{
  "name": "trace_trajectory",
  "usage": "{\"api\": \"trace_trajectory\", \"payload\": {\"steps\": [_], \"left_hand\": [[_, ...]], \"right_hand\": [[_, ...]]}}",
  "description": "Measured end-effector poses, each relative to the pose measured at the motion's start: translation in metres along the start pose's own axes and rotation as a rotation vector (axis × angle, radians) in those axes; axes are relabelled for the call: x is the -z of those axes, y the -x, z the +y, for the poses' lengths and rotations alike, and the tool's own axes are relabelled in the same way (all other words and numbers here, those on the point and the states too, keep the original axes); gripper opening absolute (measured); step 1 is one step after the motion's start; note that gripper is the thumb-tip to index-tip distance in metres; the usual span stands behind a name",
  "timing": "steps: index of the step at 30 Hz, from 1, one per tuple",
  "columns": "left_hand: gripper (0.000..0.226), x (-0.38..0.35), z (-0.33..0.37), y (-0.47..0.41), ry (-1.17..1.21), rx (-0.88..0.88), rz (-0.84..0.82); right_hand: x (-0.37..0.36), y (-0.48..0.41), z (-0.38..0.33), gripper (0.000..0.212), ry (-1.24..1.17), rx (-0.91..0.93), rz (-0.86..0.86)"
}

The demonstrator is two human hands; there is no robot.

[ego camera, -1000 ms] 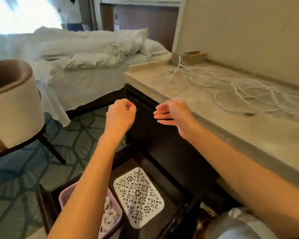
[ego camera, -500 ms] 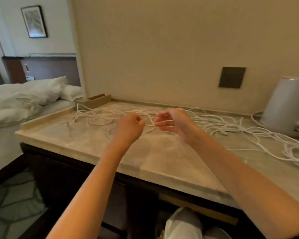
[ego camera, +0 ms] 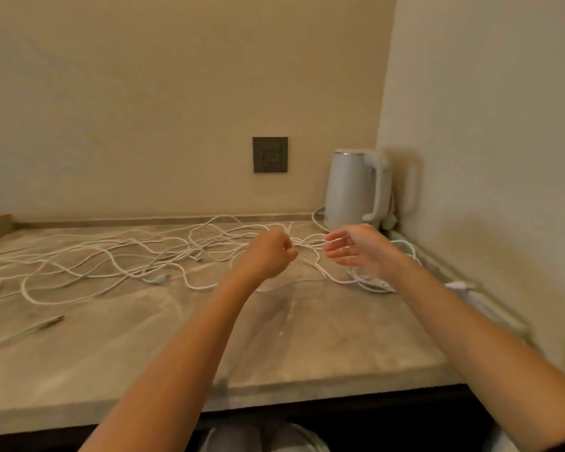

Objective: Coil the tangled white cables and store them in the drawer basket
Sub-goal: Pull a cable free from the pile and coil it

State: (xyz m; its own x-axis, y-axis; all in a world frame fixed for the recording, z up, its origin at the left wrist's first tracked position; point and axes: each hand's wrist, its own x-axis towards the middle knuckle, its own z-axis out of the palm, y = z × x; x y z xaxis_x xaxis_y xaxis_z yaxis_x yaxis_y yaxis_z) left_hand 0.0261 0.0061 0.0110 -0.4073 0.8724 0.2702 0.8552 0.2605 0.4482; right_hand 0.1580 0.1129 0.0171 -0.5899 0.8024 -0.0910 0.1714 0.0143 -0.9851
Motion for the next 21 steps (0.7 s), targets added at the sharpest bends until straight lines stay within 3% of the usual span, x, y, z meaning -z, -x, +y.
{"api": "trace_trajectory", "payload": {"steps": [4,7,10,15,19,21], "left_hand": [[0.026,-0.021,0.015,-0.013,0.016,-0.119,-0.282],[0.018,-0.033,0.017,-0.020,-0.018,-0.102,-0.417],[0.017,-0.030,0.018,-0.022,0.143,-0.087,-0.335],[0.031,-0.009,0.012,-0.030,0.575,-0.101,-0.031],[0.032,0.004,0.010,-0.035,0.807,-0.065,0.055],[0.031,0.006,0.008,-0.036,0.877,-0.006,0.024]], "right_hand": [[0.025,-0.004,0.016,0.016,0.057,-0.059,-0.048],[0.028,-0.010,0.022,0.018,0.053,-0.064,-0.071],[0.023,-0.017,0.024,0.023,0.094,-0.005,-0.111],[0.009,-0.029,0.024,0.035,0.203,0.130,-0.185],[-0.004,-0.041,0.007,0.023,0.244,0.253,-0.006],[-0.009,-0.052,-0.004,0.025,0.112,0.275,0.103]]}}
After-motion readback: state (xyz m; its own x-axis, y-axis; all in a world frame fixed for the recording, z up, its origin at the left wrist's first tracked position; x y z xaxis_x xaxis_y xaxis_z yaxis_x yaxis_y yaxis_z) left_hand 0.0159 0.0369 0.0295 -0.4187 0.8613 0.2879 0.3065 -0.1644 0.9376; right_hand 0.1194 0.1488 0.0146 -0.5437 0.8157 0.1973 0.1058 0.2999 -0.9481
